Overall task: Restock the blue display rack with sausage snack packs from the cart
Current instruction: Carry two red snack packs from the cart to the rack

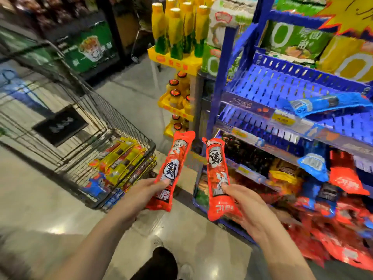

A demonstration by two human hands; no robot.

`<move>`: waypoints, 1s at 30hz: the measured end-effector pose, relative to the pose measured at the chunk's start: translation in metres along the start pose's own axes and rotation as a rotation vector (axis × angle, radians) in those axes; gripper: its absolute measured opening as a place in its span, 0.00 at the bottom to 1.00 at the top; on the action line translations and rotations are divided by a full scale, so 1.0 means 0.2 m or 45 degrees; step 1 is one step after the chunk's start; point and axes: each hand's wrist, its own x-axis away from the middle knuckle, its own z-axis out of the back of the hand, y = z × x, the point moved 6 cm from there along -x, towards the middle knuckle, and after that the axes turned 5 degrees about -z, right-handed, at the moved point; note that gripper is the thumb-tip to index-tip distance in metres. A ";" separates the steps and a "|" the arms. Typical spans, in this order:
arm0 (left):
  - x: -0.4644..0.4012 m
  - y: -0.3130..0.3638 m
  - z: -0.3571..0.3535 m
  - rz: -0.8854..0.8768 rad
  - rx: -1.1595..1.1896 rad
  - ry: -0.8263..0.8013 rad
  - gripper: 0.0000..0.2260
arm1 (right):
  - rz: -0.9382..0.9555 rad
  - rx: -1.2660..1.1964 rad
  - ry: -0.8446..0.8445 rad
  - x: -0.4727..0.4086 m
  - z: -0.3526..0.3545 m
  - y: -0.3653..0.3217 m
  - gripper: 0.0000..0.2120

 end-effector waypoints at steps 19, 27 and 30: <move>0.24 -0.46 1.78 0.093 0.348 0.764 0.05 | -0.265 0.489 -0.480 -0.51 -1.87 0.48 0.06; -0.01 -0.39 2.39 0.089 0.247 0.638 0.11 | -0.335 0.417 -0.372 -0.77 -2.40 0.64 0.10; -0.18 -0.31 2.53 0.089 0.218 0.572 0.11 | -0.317 0.435 -0.308 -0.92 -2.53 0.63 0.10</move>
